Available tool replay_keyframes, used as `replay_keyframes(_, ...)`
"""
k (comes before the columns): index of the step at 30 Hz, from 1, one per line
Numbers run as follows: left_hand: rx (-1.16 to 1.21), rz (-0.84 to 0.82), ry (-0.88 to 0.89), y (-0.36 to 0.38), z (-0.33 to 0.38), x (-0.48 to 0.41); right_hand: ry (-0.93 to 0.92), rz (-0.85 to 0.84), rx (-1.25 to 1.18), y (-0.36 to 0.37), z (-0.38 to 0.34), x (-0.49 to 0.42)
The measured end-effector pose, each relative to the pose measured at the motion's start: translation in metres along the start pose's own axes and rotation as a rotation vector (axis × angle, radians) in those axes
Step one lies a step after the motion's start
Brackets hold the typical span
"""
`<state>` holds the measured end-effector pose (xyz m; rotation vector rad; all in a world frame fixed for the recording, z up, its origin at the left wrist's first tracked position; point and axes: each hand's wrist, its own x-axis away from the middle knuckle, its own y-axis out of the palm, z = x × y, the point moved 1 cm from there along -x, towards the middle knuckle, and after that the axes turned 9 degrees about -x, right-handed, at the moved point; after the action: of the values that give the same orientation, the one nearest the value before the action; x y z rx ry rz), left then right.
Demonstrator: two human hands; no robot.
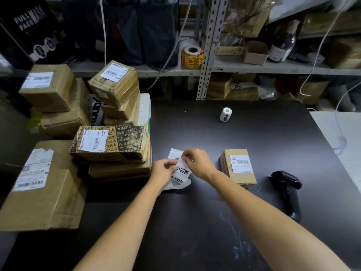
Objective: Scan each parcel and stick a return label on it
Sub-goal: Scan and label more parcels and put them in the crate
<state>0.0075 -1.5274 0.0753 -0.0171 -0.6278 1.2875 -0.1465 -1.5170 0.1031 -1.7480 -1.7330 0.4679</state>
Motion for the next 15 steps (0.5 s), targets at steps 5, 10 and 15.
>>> replay_keyframes(5,-0.100,0.092,-0.053,-0.007,-0.009,-0.001,0.095,0.235,-0.193,-0.042,0.011,0.002)
replay_keyframes(10,-0.251,0.161,-0.028,-0.003,0.004,0.000,0.175,0.353,-0.332,-0.105,0.028,0.016)
replay_keyframes(15,-0.415,0.364,0.142,0.024,0.038,0.015,0.268,0.307,-0.309,-0.146,0.055,0.045)
